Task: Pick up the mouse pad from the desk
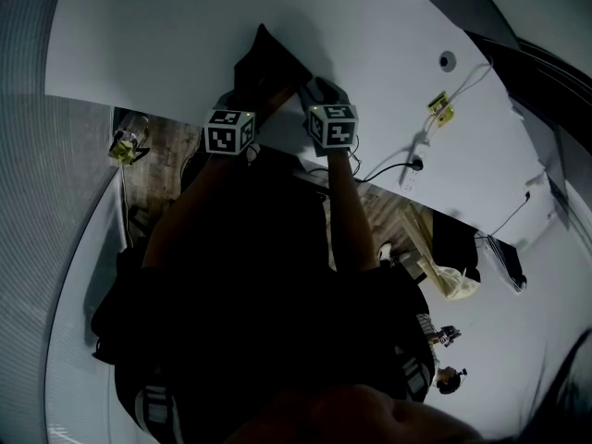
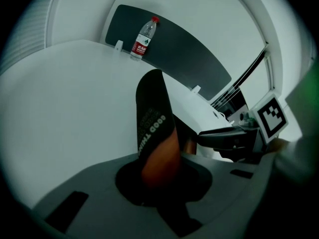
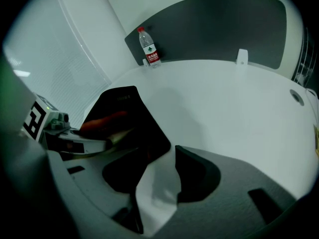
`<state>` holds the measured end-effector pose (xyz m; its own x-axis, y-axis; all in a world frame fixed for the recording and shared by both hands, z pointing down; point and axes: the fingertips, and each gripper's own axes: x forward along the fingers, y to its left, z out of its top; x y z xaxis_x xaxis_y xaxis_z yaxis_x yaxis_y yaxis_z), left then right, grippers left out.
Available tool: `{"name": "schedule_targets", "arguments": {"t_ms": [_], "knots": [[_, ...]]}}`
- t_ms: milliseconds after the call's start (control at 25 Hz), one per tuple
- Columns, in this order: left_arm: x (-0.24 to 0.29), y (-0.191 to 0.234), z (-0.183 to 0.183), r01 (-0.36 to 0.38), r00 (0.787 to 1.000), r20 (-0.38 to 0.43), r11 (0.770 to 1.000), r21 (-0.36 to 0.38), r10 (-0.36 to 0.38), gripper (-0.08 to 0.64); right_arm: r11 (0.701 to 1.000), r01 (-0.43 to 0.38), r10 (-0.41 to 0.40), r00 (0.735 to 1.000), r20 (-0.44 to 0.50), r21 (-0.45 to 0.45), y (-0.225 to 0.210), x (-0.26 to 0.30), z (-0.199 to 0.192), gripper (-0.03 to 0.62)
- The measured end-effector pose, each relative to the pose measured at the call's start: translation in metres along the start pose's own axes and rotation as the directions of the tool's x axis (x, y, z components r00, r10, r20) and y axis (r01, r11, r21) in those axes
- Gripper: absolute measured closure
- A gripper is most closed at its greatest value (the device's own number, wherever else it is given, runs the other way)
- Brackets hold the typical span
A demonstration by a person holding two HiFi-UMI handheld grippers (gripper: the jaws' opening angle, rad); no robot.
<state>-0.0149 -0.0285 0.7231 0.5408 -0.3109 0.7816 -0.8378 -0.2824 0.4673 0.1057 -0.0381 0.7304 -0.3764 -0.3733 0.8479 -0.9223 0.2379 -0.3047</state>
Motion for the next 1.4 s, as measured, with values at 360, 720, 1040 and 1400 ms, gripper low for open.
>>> {"name": "schedule_targets", "arguments": {"t_ms": [360, 720, 1040, 1400], "knots": [[-0.002, -0.004, 0.002, 0.014, 1.0, 0.003, 1.0, 0.026, -0.014, 0.531, 1.0, -0.007, 0.007, 1.0, 0.003, 0.03, 0.0, -0.003, -0.006, 0.431], [-0.009, -0.016, 0.015, 0.042, 0.999, 0.007, 0.996, 0.081, -0.043, 0.534, 0.997, -0.01, 0.008, 0.999, 0.035, 0.072, -0.003, -0.013, -0.003, 0.431], [-0.016, -0.028, 0.029, 0.05, 0.998, 0.017, 0.988, 0.144, -0.053, 0.535, 0.996, -0.008, 0.0, 0.997, 0.082, 0.092, -0.003, -0.03, 0.008, 0.431], [-0.029, -0.041, 0.052, 0.043, 0.997, 0.054, 0.974, 0.221, -0.056, 0.535, 0.994, 0.022, -0.037, 0.99, 0.135, 0.112, -0.004, -0.055, 0.021, 0.431]]}}
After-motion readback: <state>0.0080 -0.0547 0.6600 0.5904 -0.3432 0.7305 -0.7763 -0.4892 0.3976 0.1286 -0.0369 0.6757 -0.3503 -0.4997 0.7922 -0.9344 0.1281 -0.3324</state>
